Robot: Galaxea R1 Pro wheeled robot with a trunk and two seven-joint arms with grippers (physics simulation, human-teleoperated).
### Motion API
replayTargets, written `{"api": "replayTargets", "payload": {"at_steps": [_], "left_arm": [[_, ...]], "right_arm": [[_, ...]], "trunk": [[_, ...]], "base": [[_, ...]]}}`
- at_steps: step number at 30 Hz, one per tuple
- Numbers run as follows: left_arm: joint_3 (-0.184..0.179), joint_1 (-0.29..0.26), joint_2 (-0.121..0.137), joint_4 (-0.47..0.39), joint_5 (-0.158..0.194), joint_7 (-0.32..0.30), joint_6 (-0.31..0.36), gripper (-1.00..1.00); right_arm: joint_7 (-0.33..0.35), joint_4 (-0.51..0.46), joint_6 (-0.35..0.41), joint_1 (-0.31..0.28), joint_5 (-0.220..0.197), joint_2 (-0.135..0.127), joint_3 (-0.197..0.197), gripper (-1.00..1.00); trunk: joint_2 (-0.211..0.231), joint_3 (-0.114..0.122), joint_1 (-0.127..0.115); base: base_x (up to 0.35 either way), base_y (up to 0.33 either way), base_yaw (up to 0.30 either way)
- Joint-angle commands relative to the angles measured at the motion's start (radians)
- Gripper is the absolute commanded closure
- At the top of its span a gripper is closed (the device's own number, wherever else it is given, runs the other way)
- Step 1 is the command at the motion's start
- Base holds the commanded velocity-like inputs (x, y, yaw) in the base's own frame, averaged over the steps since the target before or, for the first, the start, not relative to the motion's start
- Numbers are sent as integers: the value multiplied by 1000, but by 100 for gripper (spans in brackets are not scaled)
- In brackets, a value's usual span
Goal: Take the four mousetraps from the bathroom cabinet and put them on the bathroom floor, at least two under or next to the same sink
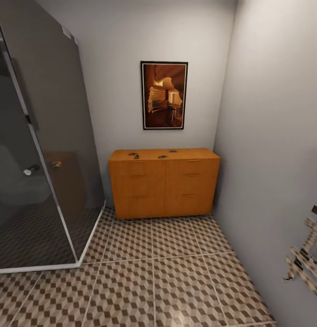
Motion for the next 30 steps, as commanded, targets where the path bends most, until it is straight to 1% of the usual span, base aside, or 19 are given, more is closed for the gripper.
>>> {"api": "replayTargets", "payload": {"at_steps": [1, 10, 22, 30], "left_arm": [[1, 0, 0, -2, 0, 2, -1, -100], [1, 0, 0, -2, 0, 2, -1, -100], [1, 0, 0, -2, 0, 2, -1, -100], [1, 0, 0, -2, 0, 2, -1, -100]], "right_arm": [[-3, 0, -3, 0, 1, 0, 1, -100], [-5, 0, -3, 0, 1, 0, 1, -100], [-5, 0, -3, 0, 1, 1, 1, -100], [-4, 0, -3, 0, 1, -1, 1, -100]], "trunk": [[0, -1, 1], [0, -1, 1], [0, -1, 1], [0, -1, 1]], "base": [[296, -126, 0], [292, -137, 7], [284, -142, 106], [282, -142, 11]]}}
